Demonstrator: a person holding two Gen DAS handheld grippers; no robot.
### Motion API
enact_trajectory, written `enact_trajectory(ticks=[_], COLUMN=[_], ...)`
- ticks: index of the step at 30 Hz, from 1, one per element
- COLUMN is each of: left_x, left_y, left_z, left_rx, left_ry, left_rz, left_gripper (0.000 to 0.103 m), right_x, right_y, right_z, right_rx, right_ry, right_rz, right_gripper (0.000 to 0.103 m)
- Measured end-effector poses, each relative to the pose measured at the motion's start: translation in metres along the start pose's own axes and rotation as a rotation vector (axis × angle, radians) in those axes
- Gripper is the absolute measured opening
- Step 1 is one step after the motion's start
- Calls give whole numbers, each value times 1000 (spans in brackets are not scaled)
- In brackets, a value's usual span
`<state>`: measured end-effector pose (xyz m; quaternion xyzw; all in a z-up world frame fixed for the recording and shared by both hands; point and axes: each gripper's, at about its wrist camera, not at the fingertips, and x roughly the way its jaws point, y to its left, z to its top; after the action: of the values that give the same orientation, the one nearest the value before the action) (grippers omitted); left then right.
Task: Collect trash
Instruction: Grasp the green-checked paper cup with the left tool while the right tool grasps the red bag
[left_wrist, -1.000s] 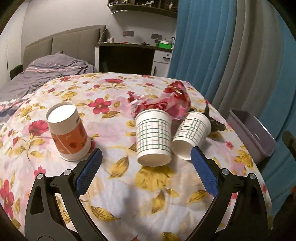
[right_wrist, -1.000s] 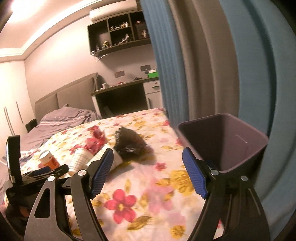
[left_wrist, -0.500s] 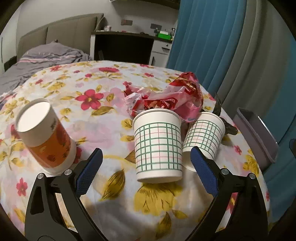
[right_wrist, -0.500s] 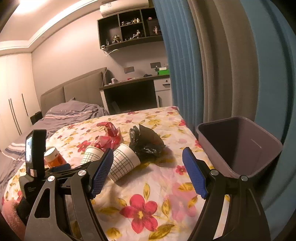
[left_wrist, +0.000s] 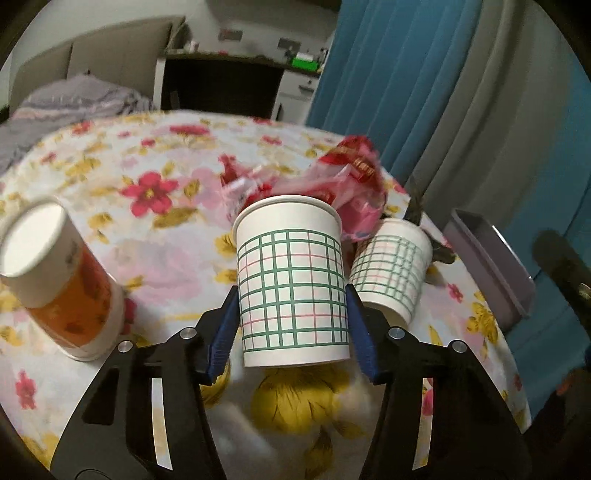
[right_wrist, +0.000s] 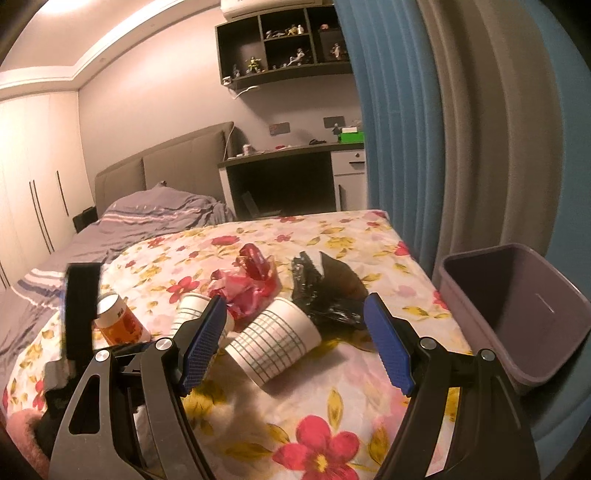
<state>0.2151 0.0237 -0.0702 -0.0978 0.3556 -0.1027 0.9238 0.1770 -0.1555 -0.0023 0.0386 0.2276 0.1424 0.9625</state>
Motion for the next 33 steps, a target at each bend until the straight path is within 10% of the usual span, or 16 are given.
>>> enact_trajectory(ticks=[10, 18, 33], left_x=[-89, -94, -93], left_y=[37, 70, 77], left_z=[20, 19, 16], left_rx=[-65, -108, -108], left_ry=[-192, -191, -196], left_rz=[123, 163, 123], left_gripper=[54, 54, 54], right_x=[53, 104, 115], right_y=[25, 30, 41], right_z=[14, 27, 21], right_rx=[-17, 12, -30], right_ry=[48, 110, 148], right_rz=[18, 23, 88], right_gripper=[75, 64, 5])
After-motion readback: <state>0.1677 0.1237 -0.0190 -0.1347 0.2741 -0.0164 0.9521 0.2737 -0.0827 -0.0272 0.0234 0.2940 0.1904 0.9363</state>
